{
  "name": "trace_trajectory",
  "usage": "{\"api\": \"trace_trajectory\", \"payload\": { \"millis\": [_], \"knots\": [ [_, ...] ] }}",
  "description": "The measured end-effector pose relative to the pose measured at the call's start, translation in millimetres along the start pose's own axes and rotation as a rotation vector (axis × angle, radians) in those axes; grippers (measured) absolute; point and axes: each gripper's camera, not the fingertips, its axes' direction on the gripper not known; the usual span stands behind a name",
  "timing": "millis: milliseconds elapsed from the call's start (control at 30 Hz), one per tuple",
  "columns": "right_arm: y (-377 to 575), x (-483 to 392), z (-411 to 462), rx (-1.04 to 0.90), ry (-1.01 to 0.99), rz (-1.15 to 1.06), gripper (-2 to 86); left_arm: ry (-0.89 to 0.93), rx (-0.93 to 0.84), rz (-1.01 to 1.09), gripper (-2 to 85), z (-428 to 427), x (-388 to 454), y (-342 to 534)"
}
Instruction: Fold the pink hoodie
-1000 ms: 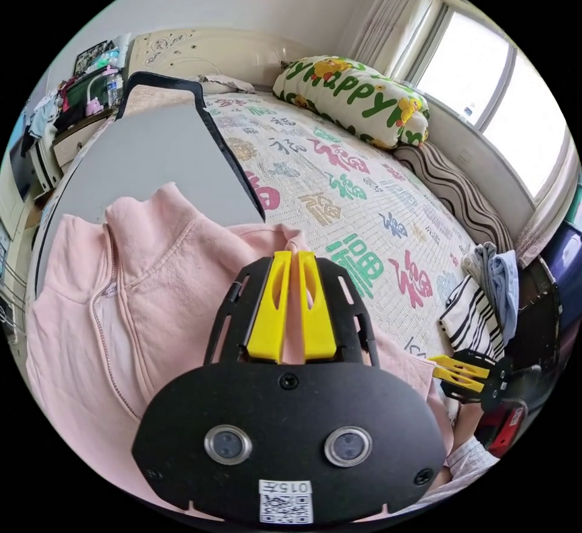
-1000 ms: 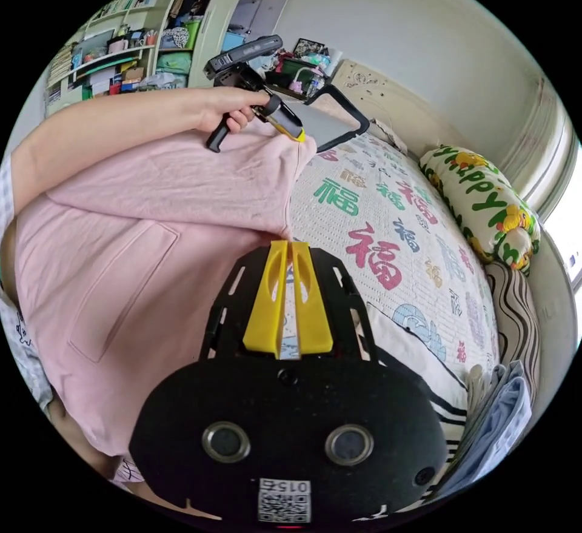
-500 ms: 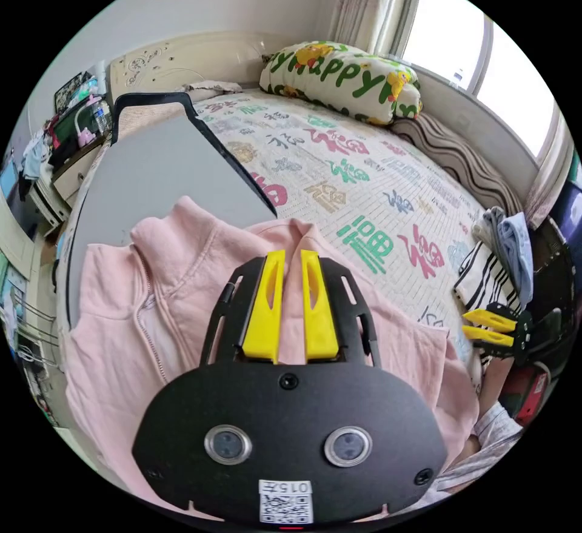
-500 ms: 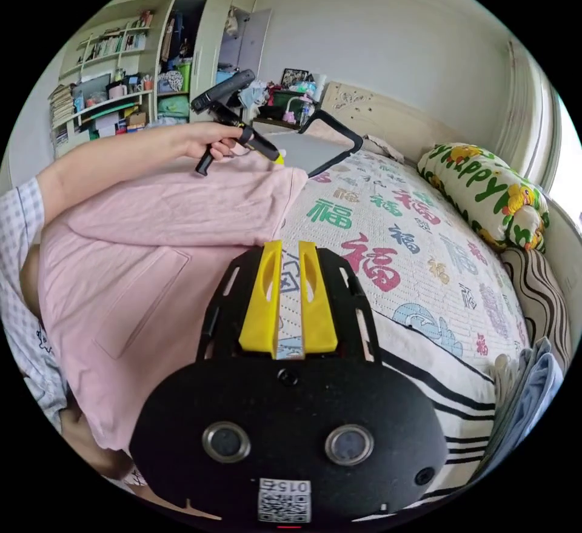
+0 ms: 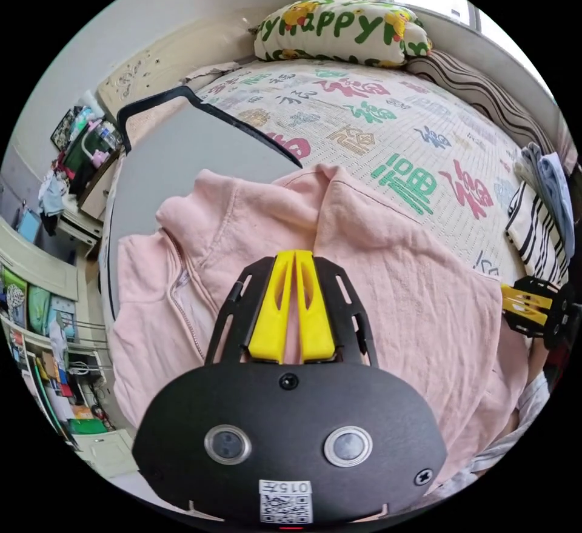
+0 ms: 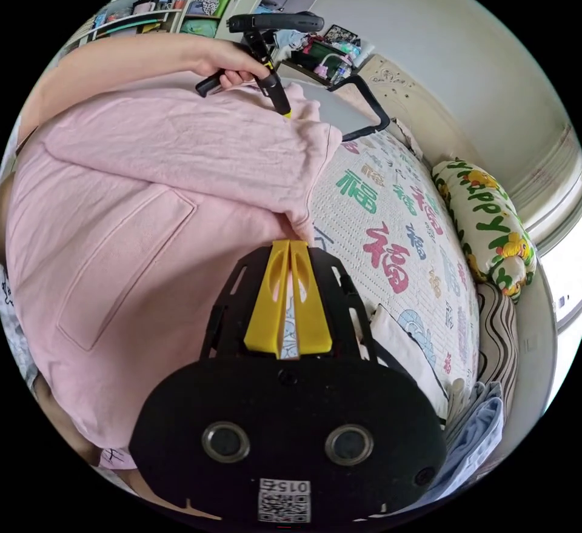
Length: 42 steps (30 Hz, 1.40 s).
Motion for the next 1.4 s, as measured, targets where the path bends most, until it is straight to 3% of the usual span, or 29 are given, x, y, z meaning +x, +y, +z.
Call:
{"api": "trace_trajectory", "payload": {
  "millis": [133, 267, 433, 733, 900, 1000, 1233, 1400],
  "knots": [
    [1.0, 0.4, -0.3, 0.018, -0.012, 0.017, -1.0, -0.067, 0.058, 0.009, -0.3, -12.7, 22.2, 3.7],
    [10.0, 22.9, -16.3, 0.160, -0.052, 0.202, -0.9, -0.118, 0.202, -0.050, -0.3, -35.9, 31.6, 9.8],
    [11.8, 16.5, -24.5, 0.337, -0.045, 0.268, 0.6, 0.067, 0.249, -0.072, -0.3, -37.1, 35.3, 0.0],
    [-23.5, -27.7, 25.2, 0.057, -0.042, 0.061, -0.9, 0.063, 0.075, -0.058, -0.5, 13.5, 42.9, -18.9],
    [-30.7, -43.2, 32.7, 0.041, 0.000, 0.034, -1.0, 0.140, 0.071, -0.118, -0.4, 13.6, 20.5, -4.1],
    [-30.8, -39.7, 34.5, 0.057, -0.054, 0.057, -1.0, 0.088, 0.110, -0.134, -0.5, -2.7, 7.2, 17.4],
    [-35.3, -32.2, 38.6, 0.097, -0.163, 0.121, -1.0, 0.161, 0.412, -0.083, -0.7, -110.9, -47.2, 181.4],
    [-47.3, -49.6, 45.3, 0.081, -0.121, 0.102, -1.0, -0.033, 0.693, -0.219, 0.0, -190.4, -112.4, 367.6]
  ]
}}
